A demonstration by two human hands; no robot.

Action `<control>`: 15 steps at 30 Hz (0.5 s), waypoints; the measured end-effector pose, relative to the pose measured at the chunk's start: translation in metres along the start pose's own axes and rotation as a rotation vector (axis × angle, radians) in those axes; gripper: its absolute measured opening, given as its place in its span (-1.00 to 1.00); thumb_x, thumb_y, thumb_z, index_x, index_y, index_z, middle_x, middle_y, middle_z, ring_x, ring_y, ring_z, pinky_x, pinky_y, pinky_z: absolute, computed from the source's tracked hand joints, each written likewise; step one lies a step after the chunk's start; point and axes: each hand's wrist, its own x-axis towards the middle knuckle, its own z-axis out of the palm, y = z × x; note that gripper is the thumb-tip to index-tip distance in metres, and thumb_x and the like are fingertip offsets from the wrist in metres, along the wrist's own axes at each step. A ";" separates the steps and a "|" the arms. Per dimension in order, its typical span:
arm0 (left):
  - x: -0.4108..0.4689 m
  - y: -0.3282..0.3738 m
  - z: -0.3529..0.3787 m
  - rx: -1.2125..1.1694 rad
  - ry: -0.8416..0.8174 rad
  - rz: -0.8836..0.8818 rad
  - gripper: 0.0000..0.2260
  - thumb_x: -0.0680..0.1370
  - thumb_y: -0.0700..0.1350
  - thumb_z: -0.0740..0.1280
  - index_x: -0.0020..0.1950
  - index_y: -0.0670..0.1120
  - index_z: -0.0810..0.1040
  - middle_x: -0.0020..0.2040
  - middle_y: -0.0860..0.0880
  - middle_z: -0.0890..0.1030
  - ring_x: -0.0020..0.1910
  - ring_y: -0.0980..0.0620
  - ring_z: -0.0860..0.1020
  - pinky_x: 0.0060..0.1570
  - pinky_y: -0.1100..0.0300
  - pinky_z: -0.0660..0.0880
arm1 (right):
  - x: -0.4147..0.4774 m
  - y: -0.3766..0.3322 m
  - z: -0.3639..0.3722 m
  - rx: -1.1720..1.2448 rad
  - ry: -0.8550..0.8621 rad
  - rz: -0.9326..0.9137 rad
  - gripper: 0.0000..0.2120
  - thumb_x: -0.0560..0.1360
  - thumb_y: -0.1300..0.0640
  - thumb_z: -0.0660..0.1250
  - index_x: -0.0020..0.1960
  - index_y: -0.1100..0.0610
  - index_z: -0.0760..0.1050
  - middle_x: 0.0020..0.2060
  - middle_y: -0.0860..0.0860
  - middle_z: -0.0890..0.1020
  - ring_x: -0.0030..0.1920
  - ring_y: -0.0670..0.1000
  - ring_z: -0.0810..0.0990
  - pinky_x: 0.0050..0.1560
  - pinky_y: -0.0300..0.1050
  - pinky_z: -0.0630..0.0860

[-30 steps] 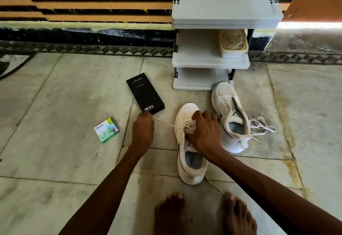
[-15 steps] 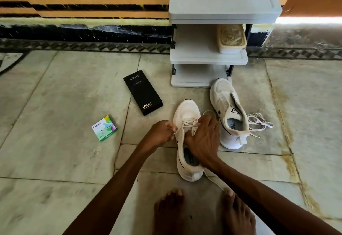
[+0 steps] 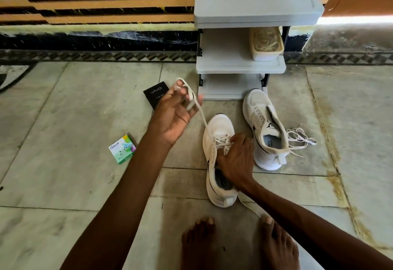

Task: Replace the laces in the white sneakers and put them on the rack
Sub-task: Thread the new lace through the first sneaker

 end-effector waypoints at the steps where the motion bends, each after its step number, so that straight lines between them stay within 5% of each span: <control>1: 0.001 -0.011 0.000 0.080 0.084 -0.049 -0.83 0.55 -0.31 0.22 -0.15 -0.07 0.49 -0.22 0.07 0.56 -0.42 0.20 0.45 -0.29 0.26 0.54 | 0.000 0.000 0.000 -0.002 0.003 -0.005 -0.56 0.37 -0.01 0.42 0.11 0.17 0.34 0.02 0.10 0.42 0.04 0.10 0.41 0.01 -0.01 0.40; 2: 0.001 -0.023 -0.002 0.289 0.183 -0.082 -0.82 0.56 -0.33 0.21 -0.15 -0.09 0.50 -0.16 0.07 0.57 -0.45 0.22 0.42 -0.43 0.33 0.42 | 0.000 0.000 0.000 -0.005 0.005 -0.011 -0.56 0.37 -0.01 0.42 0.10 0.17 0.35 0.02 0.10 0.43 0.04 0.11 0.41 0.00 -0.01 0.39; 4: -0.001 -0.048 -0.020 0.978 0.315 -0.075 -0.79 0.63 -0.27 0.18 -0.05 -0.09 0.58 -0.17 0.07 0.57 -0.38 0.22 0.43 -0.37 0.32 0.39 | 0.001 0.001 0.000 -0.008 0.015 -0.016 -0.56 0.37 -0.04 0.40 0.09 0.17 0.35 0.00 0.11 0.44 0.03 0.12 0.42 -0.01 -0.03 0.37; 6: -0.007 -0.066 -0.041 1.529 0.225 -0.062 -0.80 0.65 -0.21 0.19 -0.01 -0.06 0.61 -0.23 0.02 0.57 -0.26 0.13 0.52 -0.19 0.20 0.46 | -0.001 0.000 0.000 -0.006 0.043 -0.022 -0.54 0.35 -0.13 0.32 0.08 0.17 0.36 -0.02 0.11 0.44 0.01 0.11 0.42 -0.04 -0.05 0.35; 8: -0.014 -0.075 -0.057 1.789 0.053 -0.192 -0.79 0.59 -0.24 0.25 -0.20 -0.09 0.59 -0.28 -0.05 0.55 -0.25 0.00 0.55 -0.15 0.07 0.48 | -0.002 0.001 0.000 -0.012 0.076 -0.030 -0.51 0.32 -0.17 0.28 0.06 0.17 0.37 -0.04 0.10 0.45 -0.01 0.11 0.42 -0.04 -0.03 0.36; 11: -0.021 -0.066 -0.062 1.805 -0.068 -0.335 -0.75 0.59 -0.23 0.25 -0.28 -0.12 0.56 -0.38 0.03 0.50 -0.31 0.07 0.48 -0.22 0.14 0.44 | -0.001 0.002 0.002 -0.045 0.100 -0.039 -0.51 0.32 -0.13 0.41 0.06 0.15 0.36 -0.04 0.10 0.45 -0.01 0.11 0.43 -0.03 -0.01 0.37; 15: -0.027 -0.028 -0.027 1.123 -0.120 -0.315 -0.78 0.64 -0.29 0.13 -0.12 -0.27 0.51 -0.44 0.11 0.47 -0.46 0.17 0.28 -0.44 0.35 0.20 | -0.001 0.001 0.002 -0.065 0.085 -0.047 -0.54 0.36 -0.10 0.42 0.07 0.16 0.36 -0.03 0.10 0.45 0.00 0.12 0.43 -0.02 0.00 0.38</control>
